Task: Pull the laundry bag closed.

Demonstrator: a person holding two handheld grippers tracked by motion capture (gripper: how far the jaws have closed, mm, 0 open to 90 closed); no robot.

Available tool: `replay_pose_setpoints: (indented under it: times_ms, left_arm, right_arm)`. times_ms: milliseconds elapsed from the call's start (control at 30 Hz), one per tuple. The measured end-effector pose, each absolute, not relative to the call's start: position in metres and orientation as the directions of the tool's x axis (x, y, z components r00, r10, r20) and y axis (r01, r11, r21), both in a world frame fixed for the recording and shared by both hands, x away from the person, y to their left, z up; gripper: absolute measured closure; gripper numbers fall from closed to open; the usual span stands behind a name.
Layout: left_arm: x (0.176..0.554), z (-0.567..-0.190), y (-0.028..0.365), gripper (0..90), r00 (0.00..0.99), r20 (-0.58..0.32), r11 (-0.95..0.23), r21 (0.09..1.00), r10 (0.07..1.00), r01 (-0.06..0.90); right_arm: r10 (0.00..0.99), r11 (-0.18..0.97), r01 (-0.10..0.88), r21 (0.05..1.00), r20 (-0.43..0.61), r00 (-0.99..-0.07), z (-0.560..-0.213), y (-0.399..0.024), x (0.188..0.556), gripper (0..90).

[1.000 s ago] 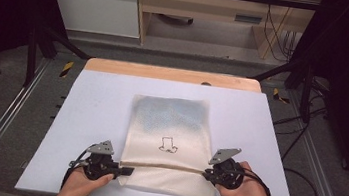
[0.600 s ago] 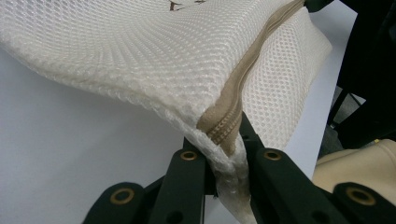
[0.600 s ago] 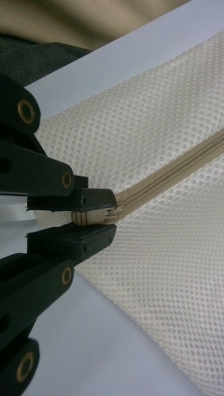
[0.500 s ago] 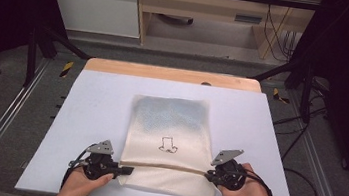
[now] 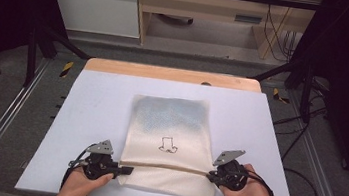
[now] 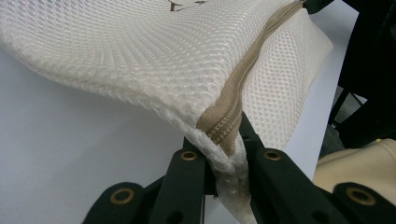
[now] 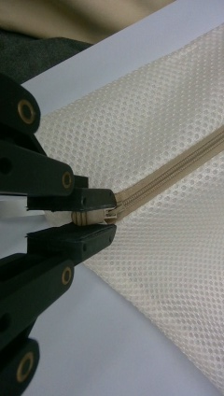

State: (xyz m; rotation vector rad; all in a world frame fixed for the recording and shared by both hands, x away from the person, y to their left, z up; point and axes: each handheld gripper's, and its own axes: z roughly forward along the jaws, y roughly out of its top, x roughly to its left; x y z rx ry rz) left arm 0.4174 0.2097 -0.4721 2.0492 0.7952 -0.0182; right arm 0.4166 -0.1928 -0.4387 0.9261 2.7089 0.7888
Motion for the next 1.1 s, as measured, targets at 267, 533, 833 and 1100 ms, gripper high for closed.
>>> replay_pose_setpoints:
  times_ms: [267,533,833,1100]
  left_arm:
    - [0.4174,-0.4715,0.2099,84.8,0.792,-0.301,-0.379,0.752,0.531,0.539]
    - [0.4176,-0.4708,0.2106,84.7,0.792,-0.3,-0.376,0.754,0.533,0.539]
    - [0.4175,-0.4705,0.2106,83.9,0.79,-0.293,-0.379,0.753,0.539,0.538]
    - [0.4166,-0.468,0.2101,71.7,0.778,-0.292,-0.37,0.752,0.556,0.546]
  right_arm:
    - [0.613,0.668,0.524,0.529,0.01,-0.79,-0.4391,-0.1936,0.4157,81.7]
    - [0.619,0.668,0.533,0.519,0.009,-0.786,-0.4412,-0.1975,0.4154,81.7]
    - [0.617,0.671,0.537,0.511,0.017,-0.787,-0.4433,-0.1966,0.4154,81.6]
    - [0.625,0.663,0.547,0.512,0.023,-0.78,-0.4452,-0.1948,0.417,76.8]
